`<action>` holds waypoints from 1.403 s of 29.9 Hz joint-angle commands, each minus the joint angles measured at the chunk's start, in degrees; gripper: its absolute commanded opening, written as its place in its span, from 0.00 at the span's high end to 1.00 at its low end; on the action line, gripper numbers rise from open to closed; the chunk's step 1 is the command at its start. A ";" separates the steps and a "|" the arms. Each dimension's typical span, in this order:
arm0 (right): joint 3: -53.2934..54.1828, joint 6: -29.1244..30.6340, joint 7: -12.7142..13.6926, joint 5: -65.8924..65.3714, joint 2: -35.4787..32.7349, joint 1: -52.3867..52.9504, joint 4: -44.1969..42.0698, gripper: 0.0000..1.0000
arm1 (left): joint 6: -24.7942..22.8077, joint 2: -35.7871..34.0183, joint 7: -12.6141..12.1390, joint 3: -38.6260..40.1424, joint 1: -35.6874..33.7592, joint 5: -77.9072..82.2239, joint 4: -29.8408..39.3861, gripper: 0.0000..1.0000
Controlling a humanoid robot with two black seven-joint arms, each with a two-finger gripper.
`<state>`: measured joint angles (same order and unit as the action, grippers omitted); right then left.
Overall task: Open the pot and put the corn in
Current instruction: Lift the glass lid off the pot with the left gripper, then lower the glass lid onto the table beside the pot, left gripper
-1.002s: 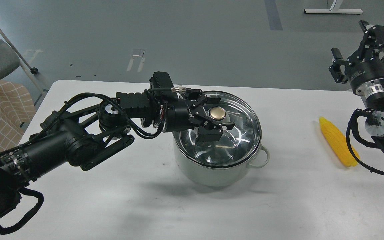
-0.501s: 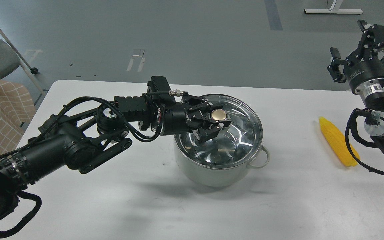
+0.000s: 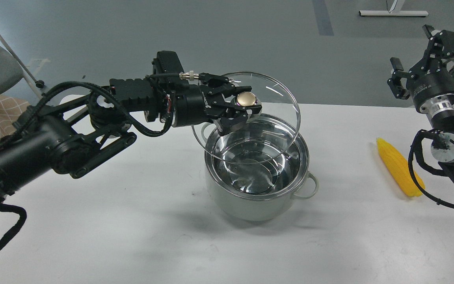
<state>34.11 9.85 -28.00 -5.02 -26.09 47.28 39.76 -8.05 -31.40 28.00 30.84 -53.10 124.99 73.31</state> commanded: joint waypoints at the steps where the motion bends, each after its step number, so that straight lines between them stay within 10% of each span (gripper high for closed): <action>1: 0.00 0.00 0.00 0.01 -0.19 0.00 0.06 0.00 | 0.58 -7.68 0.00 0.10 0.18 0.01 1.83 1.00; 13: 0.00 0.00 0.00 0.01 -0.55 -0.17 0.32 0.00 | 13.75 -26.60 0.00 0.01 14.49 -6.60 1.84 1.00; 42: 0.00 0.00 0.00 0.01 -0.55 -1.05 0.76 0.00 | 27.39 -15.01 0.00 1.07 32.27 -17.24 -16.96 1.00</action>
<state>34.10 9.85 -28.00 -5.01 -26.63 46.23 40.53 18.21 -48.23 28.00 31.96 -21.10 107.81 58.45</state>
